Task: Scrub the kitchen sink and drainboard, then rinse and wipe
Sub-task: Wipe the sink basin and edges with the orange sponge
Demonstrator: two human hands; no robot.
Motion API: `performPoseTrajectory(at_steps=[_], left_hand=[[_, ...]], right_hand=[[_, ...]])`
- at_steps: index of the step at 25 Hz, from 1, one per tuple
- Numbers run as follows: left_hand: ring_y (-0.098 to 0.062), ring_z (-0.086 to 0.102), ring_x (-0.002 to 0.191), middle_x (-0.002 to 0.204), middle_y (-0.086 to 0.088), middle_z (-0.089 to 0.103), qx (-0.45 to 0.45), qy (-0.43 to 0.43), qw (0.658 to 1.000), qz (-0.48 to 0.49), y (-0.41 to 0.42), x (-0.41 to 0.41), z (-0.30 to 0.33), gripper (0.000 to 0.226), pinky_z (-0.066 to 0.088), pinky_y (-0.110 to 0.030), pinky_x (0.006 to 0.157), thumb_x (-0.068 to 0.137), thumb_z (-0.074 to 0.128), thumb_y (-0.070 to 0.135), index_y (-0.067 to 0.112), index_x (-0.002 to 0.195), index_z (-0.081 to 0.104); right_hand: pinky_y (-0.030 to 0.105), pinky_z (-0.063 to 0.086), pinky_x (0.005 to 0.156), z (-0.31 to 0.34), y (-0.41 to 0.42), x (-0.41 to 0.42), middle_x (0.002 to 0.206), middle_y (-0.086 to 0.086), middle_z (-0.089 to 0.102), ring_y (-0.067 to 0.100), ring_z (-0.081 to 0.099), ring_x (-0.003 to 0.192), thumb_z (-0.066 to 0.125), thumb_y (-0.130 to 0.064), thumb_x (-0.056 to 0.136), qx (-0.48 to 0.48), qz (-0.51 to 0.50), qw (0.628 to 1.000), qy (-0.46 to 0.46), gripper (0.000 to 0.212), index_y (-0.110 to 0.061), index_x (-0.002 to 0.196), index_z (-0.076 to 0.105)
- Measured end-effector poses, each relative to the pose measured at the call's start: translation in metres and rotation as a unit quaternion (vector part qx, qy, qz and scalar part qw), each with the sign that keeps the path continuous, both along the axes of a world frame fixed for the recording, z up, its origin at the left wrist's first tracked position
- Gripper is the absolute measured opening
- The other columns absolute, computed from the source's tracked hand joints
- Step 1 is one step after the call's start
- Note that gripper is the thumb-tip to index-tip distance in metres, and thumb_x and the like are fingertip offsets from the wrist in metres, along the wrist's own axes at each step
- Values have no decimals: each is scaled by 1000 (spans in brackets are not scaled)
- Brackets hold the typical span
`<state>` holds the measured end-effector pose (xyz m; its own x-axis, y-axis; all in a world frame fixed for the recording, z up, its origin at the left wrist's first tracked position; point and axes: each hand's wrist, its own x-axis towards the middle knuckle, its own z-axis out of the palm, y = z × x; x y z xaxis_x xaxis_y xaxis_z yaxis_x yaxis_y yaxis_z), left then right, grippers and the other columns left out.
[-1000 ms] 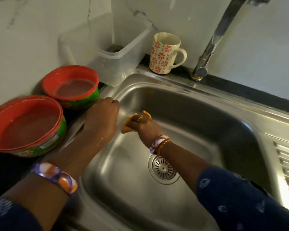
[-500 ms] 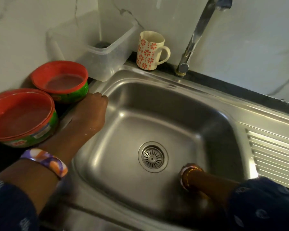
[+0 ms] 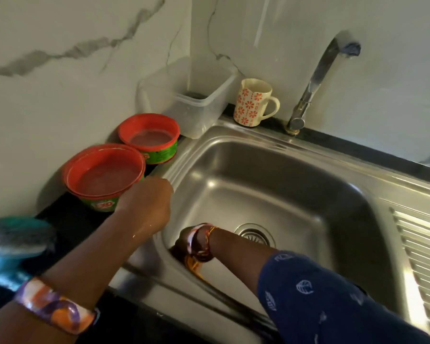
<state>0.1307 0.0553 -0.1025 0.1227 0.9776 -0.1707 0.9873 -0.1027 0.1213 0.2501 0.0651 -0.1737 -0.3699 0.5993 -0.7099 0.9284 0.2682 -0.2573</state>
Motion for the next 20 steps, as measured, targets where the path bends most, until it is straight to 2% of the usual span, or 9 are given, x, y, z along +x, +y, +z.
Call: performPoseTrajectory(at_steps=[3, 5, 6, 8, 11, 14, 16, 18, 20], left_hand=[[-25, 62, 107, 115, -7, 65, -9, -27, 1000, -9, 2, -19, 0, 33, 50, -33, 92, 84, 54, 10, 20, 111, 67], [-21, 64, 100, 107, -6, 69, 0, -36, 999, -39, 5, -15, 3, 25, 48, -26, 84, 84, 54, 12, 17, 102, 70], [-19, 65, 95, 102, -6, 71, 16, -71, 996, -50, 7, -11, 4, 21, 47, -25, 80, 84, 54, 15, 14, 97, 71], [-18, 65, 95, 102, -5, 71, 19, -218, 975, -44, 11, 6, 11, 29, 49, -26, 79, 83, 55, 29, 12, 99, 71], [-19, 55, 112, 126, -2, 57, -108, -446, 887, 42, 2, 50, 31, 52, 51, -34, 87, 84, 65, 42, 15, 127, 55], [-29, 56, 99, 112, -18, 58, -325, -608, 719, 87, -24, 95, 53, 61, 51, -44, 84, 71, 68, 42, 4, 118, 56], [-31, 59, 90, 100, -21, 62, -398, -650, 644, 68, -42, 120, 64, 54, 50, -44, 81, 64, 67, 35, 0, 105, 59], [-28, 57, 84, 89, -19, 61, -388, -680, 619, 71, -60, 145, 73, 33, 49, -41, 74, 68, 69, 19, 0, 93, 61], [-28, 55, 84, 91, -19, 59, -363, -688, 625, 70, -76, 166, 84, 27, 49, -40, 66, 72, 71, 9, -2, 94, 60]], right_hand=[[28, 42, 89, -7, 6, 2, 119, 20, 59, 31, 57, 109, 47, -3, 92, -50, -168, 977, 123, 29, 4, 118, 57], [33, 48, 90, 15, -3, 21, 90, 12, 67, 24, 62, 83, 50, -14, 95, -175, -340, 889, 253, 16, -4, 98, 62], [33, 51, 83, 31, -9, 35, 78, 5, 67, 18, 62, 73, 50, -18, 96, -167, -426, 830, 319, 16, -9, 91, 62], [34, 50, 81, 65, -24, 70, 88, 10, 72, 23, 66, 83, 48, -20, 97, -109, -508, 751, 407, 19, -7, 102, 62], [37, 47, 83, 122, -48, 120, 127, 22, 58, 30, 56, 107, 49, -22, 96, -17, -569, 662, 487, 35, -2, 124, 54], [38, 45, 86, 156, -79, 154, 109, 18, 63, 28, 56, 102, 55, -22, 93, 71, -619, 600, 501, 28, -5, 116, 57], [40, 48, 81, 170, -101, 170, 100, 17, 62, 29, 59, 93, 57, -20, 91, 105, -635, 564, 517, 25, -4, 111, 58], [39, 48, 73, 182, -123, 182, 95, 18, 62, 27, 58, 79, 56, -15, 92, 116, -653, 517, 541, 19, -1, 104, 58], [43, 47, 80, 197, -149, 194, 95, 18, 61, 28, 58, 84, 57, -15, 92, 132, -664, 499, 541, 24, 0, 110, 55]])
